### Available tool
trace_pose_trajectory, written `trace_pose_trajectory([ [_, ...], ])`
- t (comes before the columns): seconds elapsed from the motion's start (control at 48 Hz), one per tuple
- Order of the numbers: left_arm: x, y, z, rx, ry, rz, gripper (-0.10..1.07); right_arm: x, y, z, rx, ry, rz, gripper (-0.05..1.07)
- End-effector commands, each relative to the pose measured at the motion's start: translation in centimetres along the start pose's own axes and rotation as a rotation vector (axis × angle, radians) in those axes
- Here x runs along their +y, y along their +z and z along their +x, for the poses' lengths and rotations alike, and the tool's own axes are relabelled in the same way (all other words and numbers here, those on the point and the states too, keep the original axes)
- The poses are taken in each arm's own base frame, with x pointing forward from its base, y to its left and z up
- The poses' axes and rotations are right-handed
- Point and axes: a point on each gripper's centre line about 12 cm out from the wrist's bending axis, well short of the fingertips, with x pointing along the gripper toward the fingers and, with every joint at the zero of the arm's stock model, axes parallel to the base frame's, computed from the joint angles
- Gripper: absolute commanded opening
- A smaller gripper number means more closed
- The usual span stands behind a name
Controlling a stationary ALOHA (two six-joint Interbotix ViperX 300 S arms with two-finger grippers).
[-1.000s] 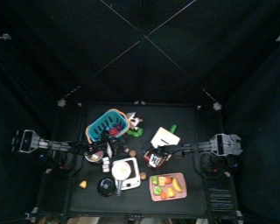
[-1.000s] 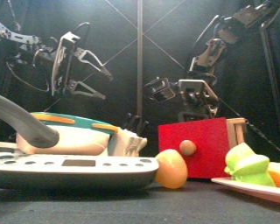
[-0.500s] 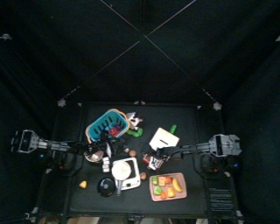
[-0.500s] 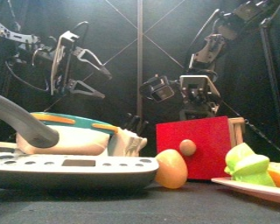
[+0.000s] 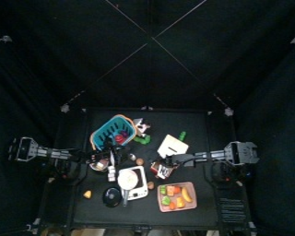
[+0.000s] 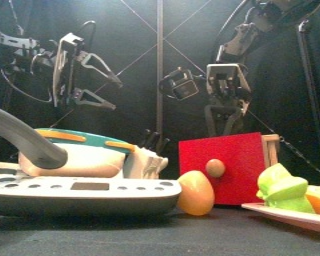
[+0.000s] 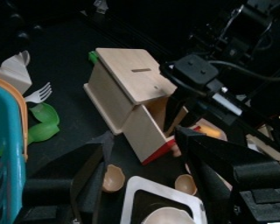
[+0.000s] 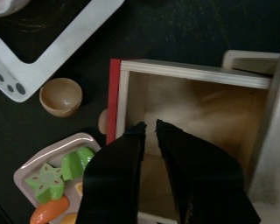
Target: Grab egg half
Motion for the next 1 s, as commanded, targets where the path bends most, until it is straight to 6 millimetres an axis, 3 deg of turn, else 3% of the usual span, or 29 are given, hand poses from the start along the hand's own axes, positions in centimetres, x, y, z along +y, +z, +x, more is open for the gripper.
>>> trace_pose_trajectory([
  [0.0,-0.3,0.2,-0.2,-0.008,-0.024,0.033,0.93,0.3,1.4,-2.5,-0.064,0.023,0.002,0.62],
  [0.25,-0.4,-1.7,-1.0,0.043,-0.079,0.16,0.93,-0.2,2.3,-4.9,-0.111,0.027,0.015,0.62],
  [0.458,-3.0,-3.7,-1.8,0.12,-0.234,0.335,0.93,-0.1,3.1,-6.5,-0.196,0.054,0.007,0.62],
  [0.812,-5.0,-6.3,-2.5,0.277,-0.362,0.56,0.94,0.1,3.7,-6.2,-0.395,0.112,-0.034,0.62],
  [0.979,-5.8,-6.0,-2.0,0.335,-0.375,0.669,0.94,-0.6,3.2,-6.3,-0.542,0.164,-0.022,0.62],
])
